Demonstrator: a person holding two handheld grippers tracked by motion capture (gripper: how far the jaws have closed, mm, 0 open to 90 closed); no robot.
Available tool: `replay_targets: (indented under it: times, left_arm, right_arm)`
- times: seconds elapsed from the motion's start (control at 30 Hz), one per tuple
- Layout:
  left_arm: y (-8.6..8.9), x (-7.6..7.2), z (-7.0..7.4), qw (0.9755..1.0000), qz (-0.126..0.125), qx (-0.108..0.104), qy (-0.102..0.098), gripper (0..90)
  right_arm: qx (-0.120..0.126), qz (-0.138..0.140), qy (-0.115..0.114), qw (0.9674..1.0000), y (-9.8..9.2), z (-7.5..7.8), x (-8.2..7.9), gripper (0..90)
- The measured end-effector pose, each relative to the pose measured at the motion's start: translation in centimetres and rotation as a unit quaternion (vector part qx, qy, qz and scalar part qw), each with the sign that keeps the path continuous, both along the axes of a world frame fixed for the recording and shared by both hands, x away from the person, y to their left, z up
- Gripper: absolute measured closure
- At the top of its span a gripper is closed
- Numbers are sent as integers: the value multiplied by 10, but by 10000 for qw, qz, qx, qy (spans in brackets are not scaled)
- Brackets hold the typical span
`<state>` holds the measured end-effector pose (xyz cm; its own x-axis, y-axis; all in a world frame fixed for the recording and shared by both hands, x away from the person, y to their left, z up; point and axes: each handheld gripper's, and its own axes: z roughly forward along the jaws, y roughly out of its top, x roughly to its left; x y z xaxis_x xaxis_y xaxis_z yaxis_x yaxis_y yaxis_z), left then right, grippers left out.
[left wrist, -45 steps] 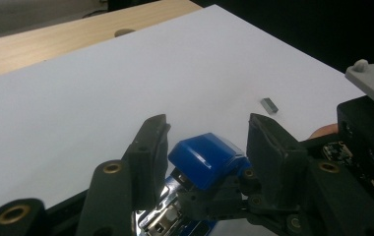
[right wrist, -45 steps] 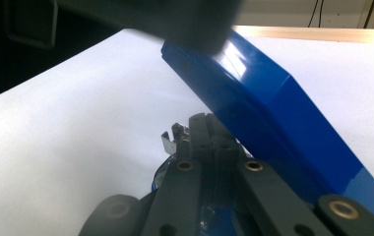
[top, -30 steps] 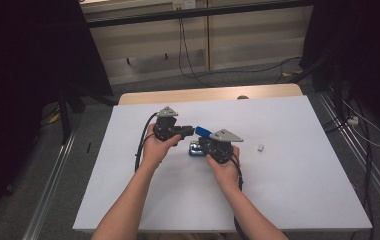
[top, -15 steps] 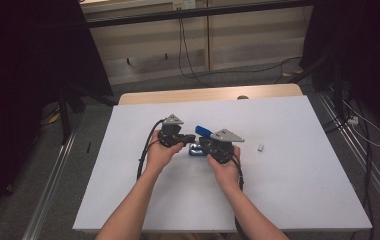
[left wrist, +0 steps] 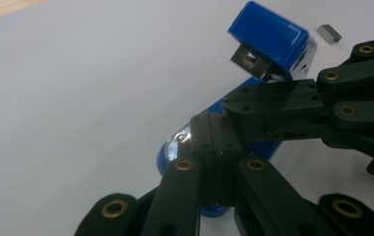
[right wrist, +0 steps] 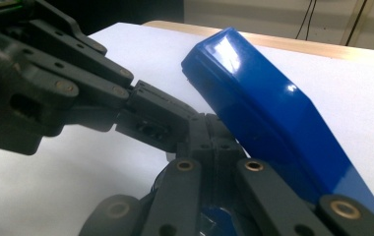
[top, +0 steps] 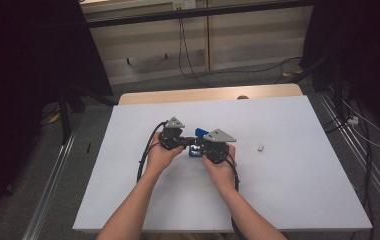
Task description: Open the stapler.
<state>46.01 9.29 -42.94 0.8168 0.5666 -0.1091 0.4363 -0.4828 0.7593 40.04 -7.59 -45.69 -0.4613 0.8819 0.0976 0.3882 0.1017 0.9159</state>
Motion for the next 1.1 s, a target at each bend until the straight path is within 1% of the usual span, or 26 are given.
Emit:
replay_targets:
  times: [0.1,0.17,0.27,0.3,0.33,0.4,0.47,0.53,0.6,0.63,0.73,0.77,0.83,0.9,0.97,1.07,1.1]
  left_arm:
    - [0,1,-1,10000,-10,28,16,900]
    - [0,1,-2,10000,-5,15,37,900]
    - [-2,0,-4,9998,-24,208,-22,900]
    - [-3,0,-4,9997,-1,233,-30,900]
    - [-3,0,-4,9998,26,188,13,900]
    - [-2,1,-5,9999,56,147,51,900]
    - [-1,1,-5,9998,61,147,70,900]
    - [-1,1,-5,9998,62,151,66,900]
    - [-1,1,-5,9999,66,141,75,900]
    - [-1,1,-4,9997,2,224,27,900]
    - [0,2,-3,9996,-15,277,66,900]
    - [0,2,-4,9996,-1,268,90,900]
    - [-1,1,-4,9996,-4,276,5,900]
    - [-1,1,-4,9995,4,300,-19,900]
    - [-2,1,-3,9994,-29,342,0,900]
    - [-2,0,-3,9994,-17,349,-25,900]
    - [-2,0,-3,9993,-19,375,-2,900]
  right_arm:
    - [-101,-29,-153,9998,0,4,-1,900]
    - [-95,-86,-215,9997,0,6,-2,900]
    - [28,-180,-233,9996,-4,9,-3,900]
    - [3,-195,-225,9996,-5,10,-3,900]
    - [-41,-204,-242,9995,-5,11,-3,900]
    - [-29,-247,-263,9993,-7,12,-4,900]
    - [-119,-312,-332,9989,-8,13,-5,900]
    - [-131,-379,-364,9985,-9,14,-6,900]
    - [-117,-458,-362,9982,-11,16,-7,900]
    - [-72,-495,-349,9981,-13,17,-7,900]
    - [-54,-532,-326,9980,-18,19,-9,900]
    - [-86,-559,-330,9979,-20,20,-9,900]
    - [-227,-555,-358,9976,-24,21,-10,900]
    - [-233,-590,-367,9973,-28,22,-11,900]
    - [-253,-642,-366,9969,-33,23,-12,900]
    - [-349,-623,-375,9967,-36,23,-14,900]
    - [-359,-605,-371,9968,-37,23,-14,900]
